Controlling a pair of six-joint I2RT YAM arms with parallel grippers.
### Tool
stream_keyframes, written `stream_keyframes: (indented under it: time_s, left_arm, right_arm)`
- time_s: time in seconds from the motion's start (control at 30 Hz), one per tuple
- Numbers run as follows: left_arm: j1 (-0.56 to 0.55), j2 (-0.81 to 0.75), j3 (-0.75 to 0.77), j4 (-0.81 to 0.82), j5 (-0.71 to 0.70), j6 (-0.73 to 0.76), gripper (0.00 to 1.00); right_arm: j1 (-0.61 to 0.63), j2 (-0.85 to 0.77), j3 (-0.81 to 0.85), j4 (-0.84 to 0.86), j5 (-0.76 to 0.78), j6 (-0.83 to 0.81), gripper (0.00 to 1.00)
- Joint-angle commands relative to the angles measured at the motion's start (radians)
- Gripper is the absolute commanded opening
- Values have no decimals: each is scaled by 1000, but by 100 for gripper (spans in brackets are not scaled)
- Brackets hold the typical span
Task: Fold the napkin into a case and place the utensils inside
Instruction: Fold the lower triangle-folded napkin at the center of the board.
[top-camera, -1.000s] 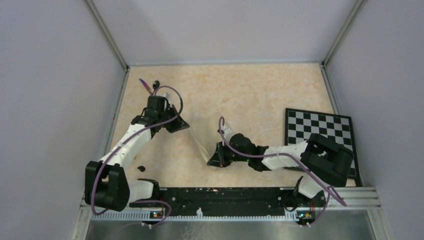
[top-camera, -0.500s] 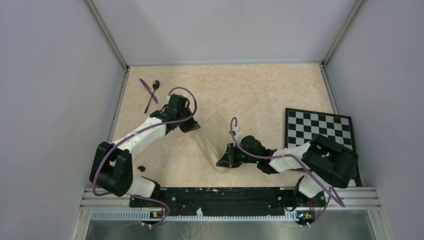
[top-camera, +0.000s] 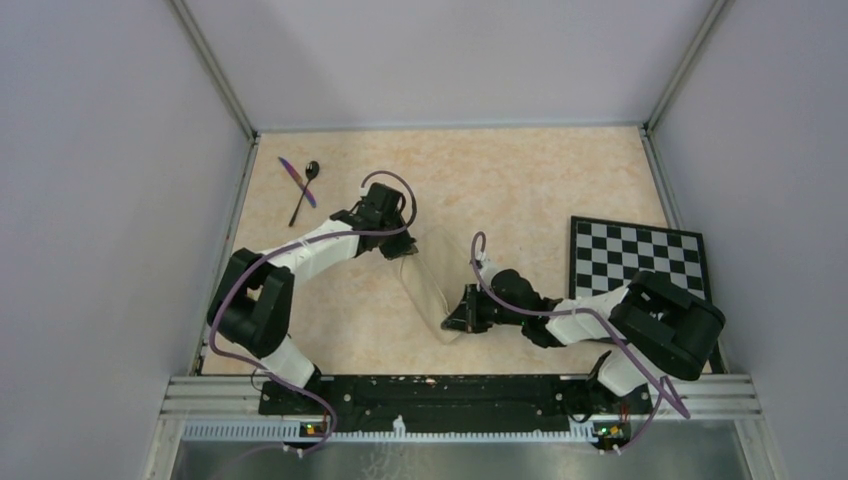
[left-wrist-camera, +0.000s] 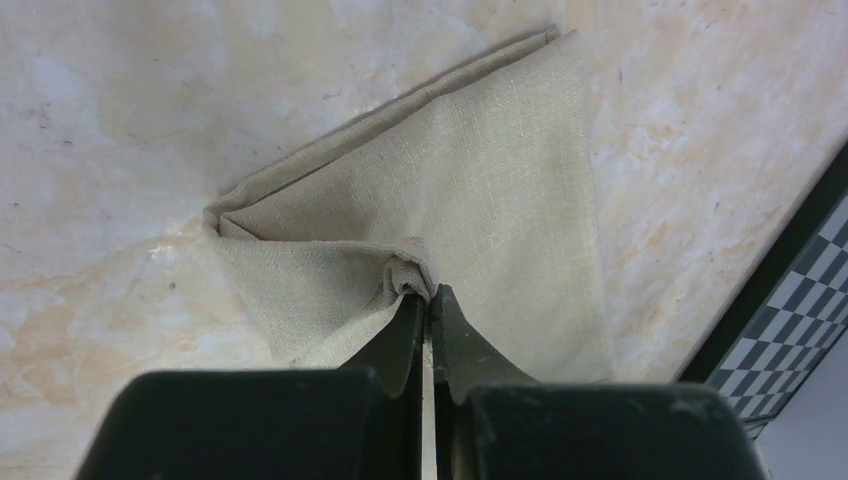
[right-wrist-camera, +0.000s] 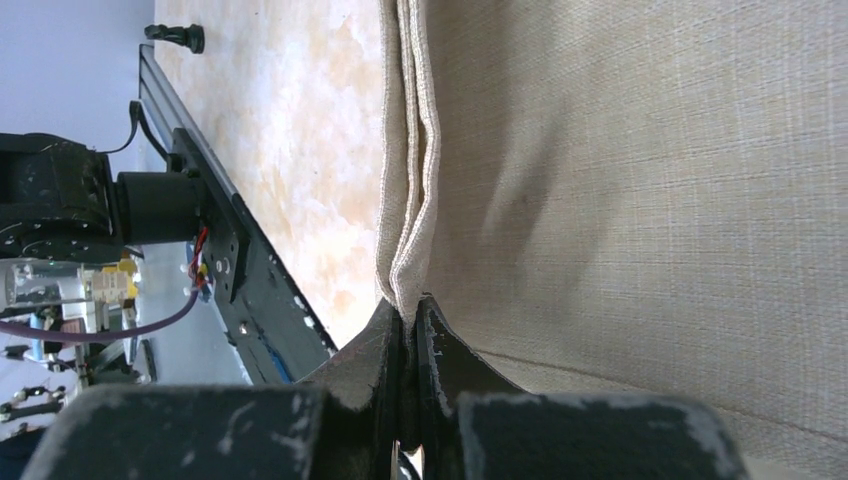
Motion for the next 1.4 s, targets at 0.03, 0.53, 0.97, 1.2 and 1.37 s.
stream_keyframes:
  time_s: [0.03, 0.53, 0.97, 1.2, 1.37]
  left_arm:
    - [5, 35, 50, 63, -51, 4, 0]
    - [27, 113, 86, 48, -93, 8, 0]
    - [30, 182, 107, 75, -78, 16, 0]
    - [29, 192, 105, 88, -36, 18, 0]
    - [29, 187, 98, 91, -21, 20, 0]
  right_arm:
    - [-28, -26, 8, -67, -9, -57, 0]
    - [-66, 24, 66, -151, -15, -119, 0]
    - [-66, 16, 126, -288, 40, -201, 8]
    - [-63, -209, 222, -618, 223, -351, 36]
    - [-76, -182, 260, -456, 79, -340, 56]
